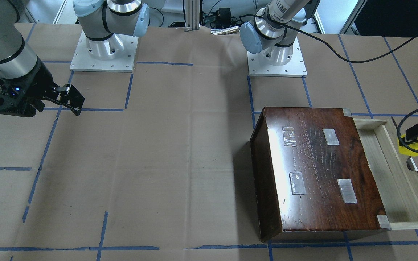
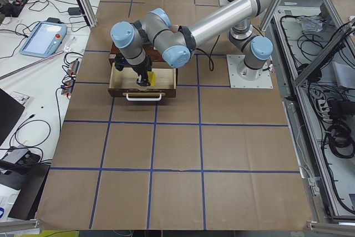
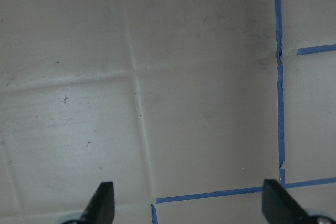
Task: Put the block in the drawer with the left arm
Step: 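Carry the yellow cube into the open drawer and release it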
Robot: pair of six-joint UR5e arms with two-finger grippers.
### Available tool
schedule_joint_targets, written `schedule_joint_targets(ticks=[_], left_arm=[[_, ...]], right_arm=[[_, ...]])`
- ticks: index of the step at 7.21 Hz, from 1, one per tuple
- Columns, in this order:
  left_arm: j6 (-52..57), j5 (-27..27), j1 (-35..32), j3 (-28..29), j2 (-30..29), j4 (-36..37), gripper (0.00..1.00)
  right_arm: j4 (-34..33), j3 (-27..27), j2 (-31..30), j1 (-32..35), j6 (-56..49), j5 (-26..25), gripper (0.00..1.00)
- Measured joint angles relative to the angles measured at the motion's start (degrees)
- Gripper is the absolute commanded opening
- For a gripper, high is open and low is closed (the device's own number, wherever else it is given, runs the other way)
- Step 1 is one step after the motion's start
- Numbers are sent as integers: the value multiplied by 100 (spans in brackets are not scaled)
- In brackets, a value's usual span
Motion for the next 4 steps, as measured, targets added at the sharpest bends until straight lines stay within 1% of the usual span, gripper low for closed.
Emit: schedule_joint_targets(ticks=[2,4], left_arm=[[-514,-166,-119,-384,67,281,1],[-842,-291,-129,-462,-32,426,2]], right_arm=[[0,0,0,0,2,0,100],[0,1,0,0,1,0,100]])
